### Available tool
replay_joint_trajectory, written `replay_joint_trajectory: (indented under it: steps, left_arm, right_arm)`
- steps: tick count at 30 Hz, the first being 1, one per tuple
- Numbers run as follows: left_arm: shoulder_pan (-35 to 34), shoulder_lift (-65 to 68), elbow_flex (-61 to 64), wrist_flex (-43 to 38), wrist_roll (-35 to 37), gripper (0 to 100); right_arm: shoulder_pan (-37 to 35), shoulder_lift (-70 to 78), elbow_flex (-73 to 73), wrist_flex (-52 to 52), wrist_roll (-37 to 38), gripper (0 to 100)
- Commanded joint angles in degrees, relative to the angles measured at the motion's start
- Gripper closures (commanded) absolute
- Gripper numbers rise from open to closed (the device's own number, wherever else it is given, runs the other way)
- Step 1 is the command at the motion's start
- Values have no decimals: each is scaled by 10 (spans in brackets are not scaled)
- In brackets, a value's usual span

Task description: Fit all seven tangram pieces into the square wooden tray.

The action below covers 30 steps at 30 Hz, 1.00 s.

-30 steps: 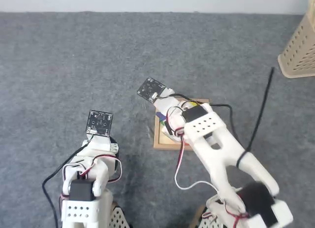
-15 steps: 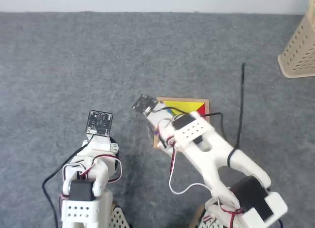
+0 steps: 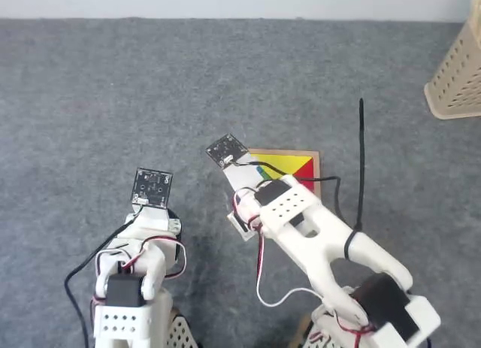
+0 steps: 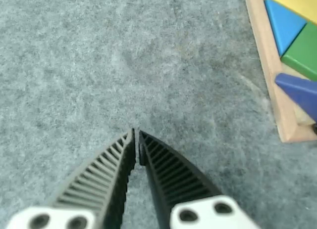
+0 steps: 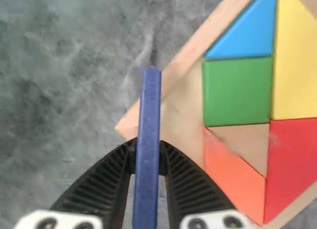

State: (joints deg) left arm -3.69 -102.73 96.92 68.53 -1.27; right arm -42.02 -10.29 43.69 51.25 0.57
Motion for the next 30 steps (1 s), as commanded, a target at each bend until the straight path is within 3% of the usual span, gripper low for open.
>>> replay_joint_trajectory:
  steps: [1,8,24,30]
  left_arm:
    - [-3,-2,-3,3,5,989]
    - [-3,-2,-3,3,5,989]
    - [-3,-2,-3,3,5,989]
    - [-3,-2,-3,3,5,989]
  right_arm:
    - [-9,-37,-8,-5,-14,959]
    - [-8,-39,-12,13,-14,790]
    - [70,-177,-1,6,-18,785]
    - [71,-176,55,-104,-14,786]
